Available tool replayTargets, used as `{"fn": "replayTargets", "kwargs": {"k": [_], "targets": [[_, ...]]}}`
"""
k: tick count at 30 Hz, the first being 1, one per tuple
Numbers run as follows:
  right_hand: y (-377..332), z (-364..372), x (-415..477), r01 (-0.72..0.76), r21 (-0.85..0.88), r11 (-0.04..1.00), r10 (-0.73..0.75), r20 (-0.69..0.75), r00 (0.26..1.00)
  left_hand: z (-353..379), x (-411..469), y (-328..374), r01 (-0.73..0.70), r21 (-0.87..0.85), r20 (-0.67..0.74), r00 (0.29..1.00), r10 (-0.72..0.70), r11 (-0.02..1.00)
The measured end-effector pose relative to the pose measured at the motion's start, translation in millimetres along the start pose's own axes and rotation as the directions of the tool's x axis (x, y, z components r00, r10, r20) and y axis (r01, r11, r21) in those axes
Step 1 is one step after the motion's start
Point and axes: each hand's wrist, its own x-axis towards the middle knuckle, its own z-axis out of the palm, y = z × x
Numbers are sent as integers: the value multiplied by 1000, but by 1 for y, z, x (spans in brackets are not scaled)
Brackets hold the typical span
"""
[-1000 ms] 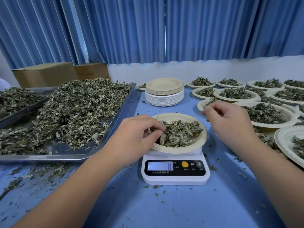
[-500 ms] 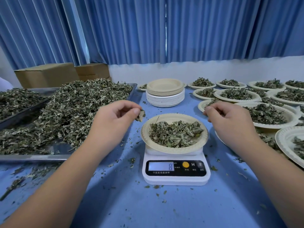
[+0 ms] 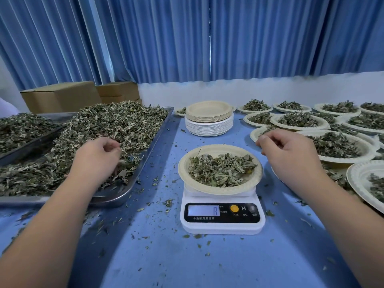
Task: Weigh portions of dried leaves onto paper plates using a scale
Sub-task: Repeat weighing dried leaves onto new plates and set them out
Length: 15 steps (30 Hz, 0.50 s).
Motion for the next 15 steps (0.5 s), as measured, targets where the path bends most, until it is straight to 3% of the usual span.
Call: {"fn": "replayTargets", "kwargs": {"k": [6, 15], "targets": [[-12, 0, -5, 68, 80, 994, -69, 6, 998, 6, -4, 8, -92, 39, 5, 996, 92, 995], [-34, 3, -18, 356, -82, 931, -326, 257, 910, 25, -22, 31, -216, -29, 83, 972, 218, 976]]}}
